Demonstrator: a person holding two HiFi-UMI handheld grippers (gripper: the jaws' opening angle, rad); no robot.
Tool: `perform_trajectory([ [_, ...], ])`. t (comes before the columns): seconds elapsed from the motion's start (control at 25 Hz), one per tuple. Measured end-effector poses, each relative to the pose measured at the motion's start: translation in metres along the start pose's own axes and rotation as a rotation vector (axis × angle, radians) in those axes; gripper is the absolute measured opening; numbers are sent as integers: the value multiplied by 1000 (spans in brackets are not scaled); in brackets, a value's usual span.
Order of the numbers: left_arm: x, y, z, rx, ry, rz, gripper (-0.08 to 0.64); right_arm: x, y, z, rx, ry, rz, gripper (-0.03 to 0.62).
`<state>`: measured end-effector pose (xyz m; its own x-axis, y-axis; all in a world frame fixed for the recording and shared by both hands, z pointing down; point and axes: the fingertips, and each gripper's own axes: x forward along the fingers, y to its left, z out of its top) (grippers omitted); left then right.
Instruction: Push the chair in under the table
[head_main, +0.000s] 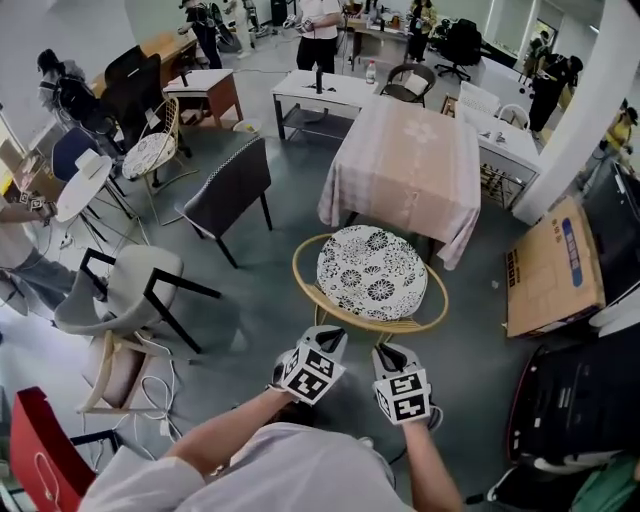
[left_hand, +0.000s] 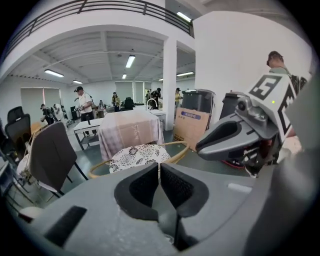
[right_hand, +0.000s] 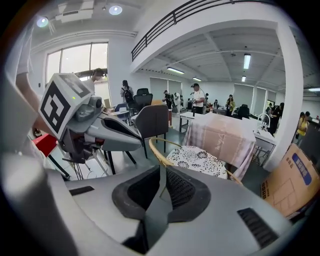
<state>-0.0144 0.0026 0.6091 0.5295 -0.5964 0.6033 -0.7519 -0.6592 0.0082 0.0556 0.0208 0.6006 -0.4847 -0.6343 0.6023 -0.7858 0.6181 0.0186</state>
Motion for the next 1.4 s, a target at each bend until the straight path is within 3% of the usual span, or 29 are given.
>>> perform_trajectory([
  [0.24,18,26,-13,260,55,-46,16,24,-1,-3,-153,111,-17,6],
  [0.48,43,41,-21,557,128,-157,112,45,-10,-11,-351,237,-35,11],
  [0.6,53,47,-34,678,181,-207,131,55,-12,-17,-421,306,-31,89],
  [0.84,76,57,-55,902,261,-248,141,77,-24,-28,-650,426,-52,97],
  [0.96,84,60,-54,968,280,-254,140,87,-29,-38,-733,488,-57,97],
  [1.04,86,61,-55,982,302,-275,100,92,-29,-40,-758,503,-53,84],
  [1.2,87,61,-55,953,331,-316,98,93,-30,-41,-722,525,-19,75],
  [1.4,87,62,-55,922,339,-307,100,95,-30,-40,-685,542,-47,75],
])
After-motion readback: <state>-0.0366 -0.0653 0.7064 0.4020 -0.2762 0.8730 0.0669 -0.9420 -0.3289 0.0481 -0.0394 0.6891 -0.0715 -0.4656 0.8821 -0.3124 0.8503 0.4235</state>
